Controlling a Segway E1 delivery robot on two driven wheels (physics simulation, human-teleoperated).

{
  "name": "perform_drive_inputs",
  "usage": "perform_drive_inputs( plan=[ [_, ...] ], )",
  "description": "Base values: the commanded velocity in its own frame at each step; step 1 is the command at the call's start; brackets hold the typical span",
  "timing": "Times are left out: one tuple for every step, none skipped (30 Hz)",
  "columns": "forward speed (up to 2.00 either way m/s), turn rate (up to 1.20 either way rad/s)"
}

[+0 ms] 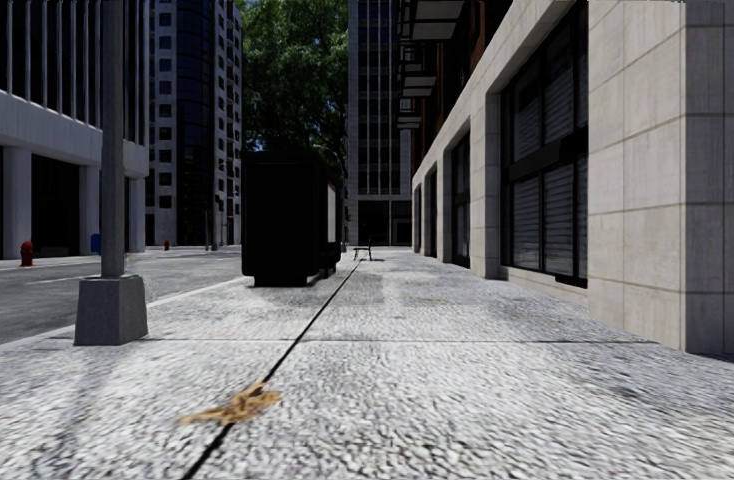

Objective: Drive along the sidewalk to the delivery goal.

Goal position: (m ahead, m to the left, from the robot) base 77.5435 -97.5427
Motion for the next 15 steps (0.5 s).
perform_drive_inputs(
  plan=[
    [2.0, 0.0],
    [2.0, 0.0],
    [2.0, 0.0],
    [2.0, 0.0],
    [2.0, 0.0],
    [2.0, 0.0],
    [2.0, 0.0],
    [2.0, 0.0],
    [2.0, 0.0],
    [2.0, 0.0],
    [2.0, 0.0],
    [2.0, 0.0],
    [2.0, 0.0],
    [2.0, 0.0],
    [2.0, 0.0]
  ],
)
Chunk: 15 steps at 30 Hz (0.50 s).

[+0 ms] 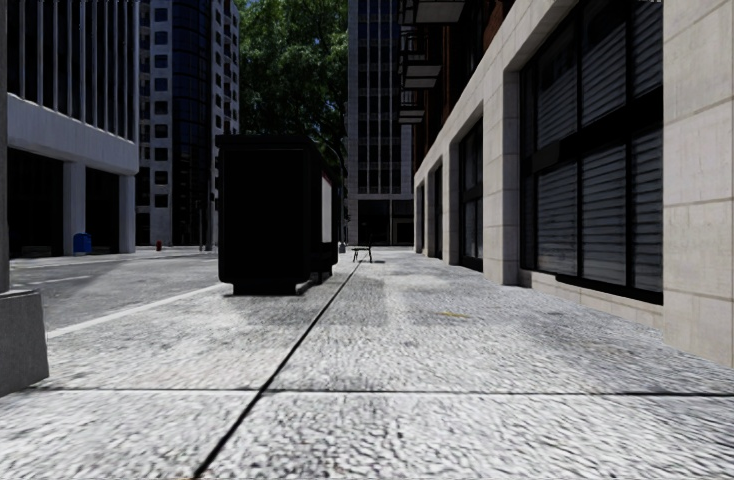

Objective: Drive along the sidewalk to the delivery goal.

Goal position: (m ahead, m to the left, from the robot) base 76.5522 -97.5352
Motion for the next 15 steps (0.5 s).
perform_drive_inputs(
  plan=[
    [2.0, 0.0],
    [2.0, 0.0],
    [2.0, 0.0],
    [2.0, 0.0],
    [2.0, 0.0],
    [2.0, 0.0],
    [2.0, 0.0],
    [2.0, 0.0],
    [2.0, 0.0],
    [2.0, 0.0],
    [2.0, 0.0],
    [2.0, 0.0],
    [2.0, 0.0],
    [2.0, 0.0],
    [2.0, 0.0]
  ],
)
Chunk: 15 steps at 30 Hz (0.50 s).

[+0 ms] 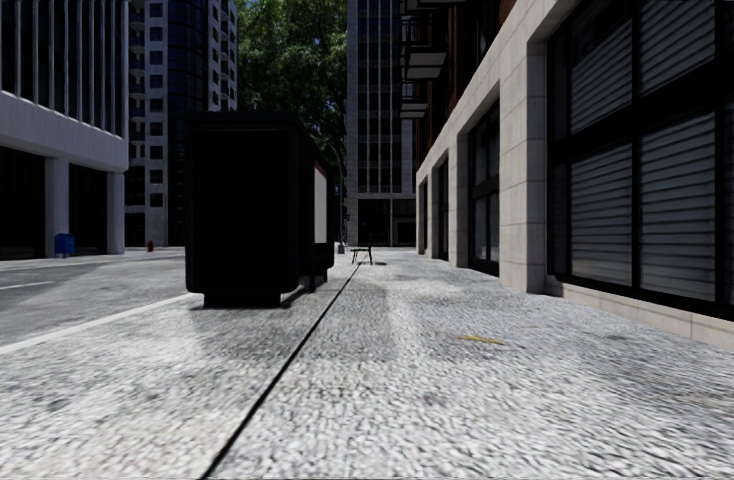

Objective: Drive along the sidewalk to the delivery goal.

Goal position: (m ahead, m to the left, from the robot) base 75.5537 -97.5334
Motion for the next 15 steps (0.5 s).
perform_drive_inputs(
  plan=[
    [2.0, 0.0],
    [2.0, 0.0],
    [2.0, 0.0],
    [2.0, 0.0],
    [2.0, -0.04],
    [2.0, -0.04],
    [2.0, -0.11],
    [2.0, -0.13],
    [2.0, -0.14],
    [2.0, -0.14],
    [2.0, -0.14],
    [2.0, -0.14],
    [2.0, -0.14],
    [2.0, -0.14],
    [2.0, -0.14]
  ],
)
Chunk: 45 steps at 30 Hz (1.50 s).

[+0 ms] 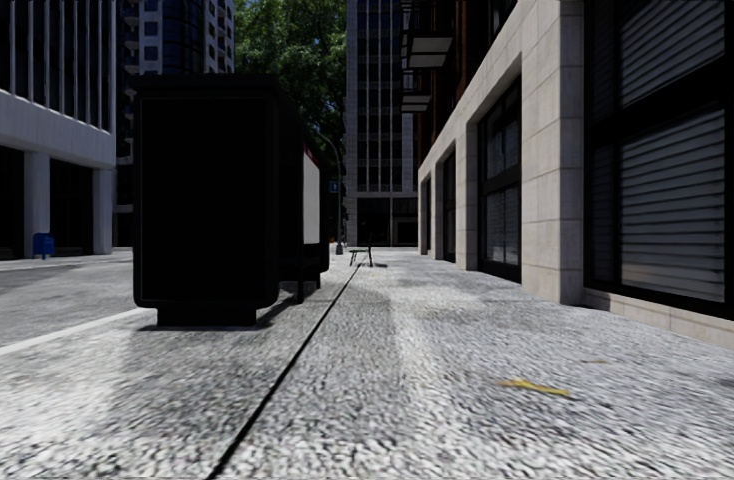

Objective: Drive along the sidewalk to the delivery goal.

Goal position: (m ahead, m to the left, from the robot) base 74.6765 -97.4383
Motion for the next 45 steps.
perform_drive_inputs(
  plan=[
    [2.0, -0.14],
    [2.0, -0.14],
    [2.0, -0.14],
    [2.0, -0.14],
    [2.0, -0.14],
    [2.0, -0.14],
    [2.0, -0.14],
    [2.0, -0.14],
    [2.0, -0.14],
    [2.0, -0.14],
    [2.0, -0.14],
    [2.0, -0.14],
    [2.0, -0.14],
    [2.0, -0.14],
    [2.0, -0.14],
    [2.0, -0.15],
    [2.0, -0.15],
    [2.0, -0.15],
    [2.0, -0.15],
    [2.0, -0.16],
    [2.0, -0.16],
    [2.0, -0.21],
    [2.0, -0.23],
    [2.0, -0.23],
    [2.0, -0.23],
    [2.0, -0.23],
    [2.0, -0.23],
    [2.0, -0.23],
    [2.0, -0.23],
    [2.0, -0.23],
    [2.0, -0.23],
    [2.0, -0.24],
    [2.0, -0.24],
    [2.0, -0.24],
    [2.0, -0.24],
    [2.0, -0.24],
    [2.0, -0.24],
    [2.0, -0.24],
    [2.0, -0.24],
    [2.0, -0.24],
    [2.0, -0.24],
    [2.0, -0.24],
    [2.0, -0.24],
    [2.0, -0.24],
    [2.0, -0.24]
  ],
)
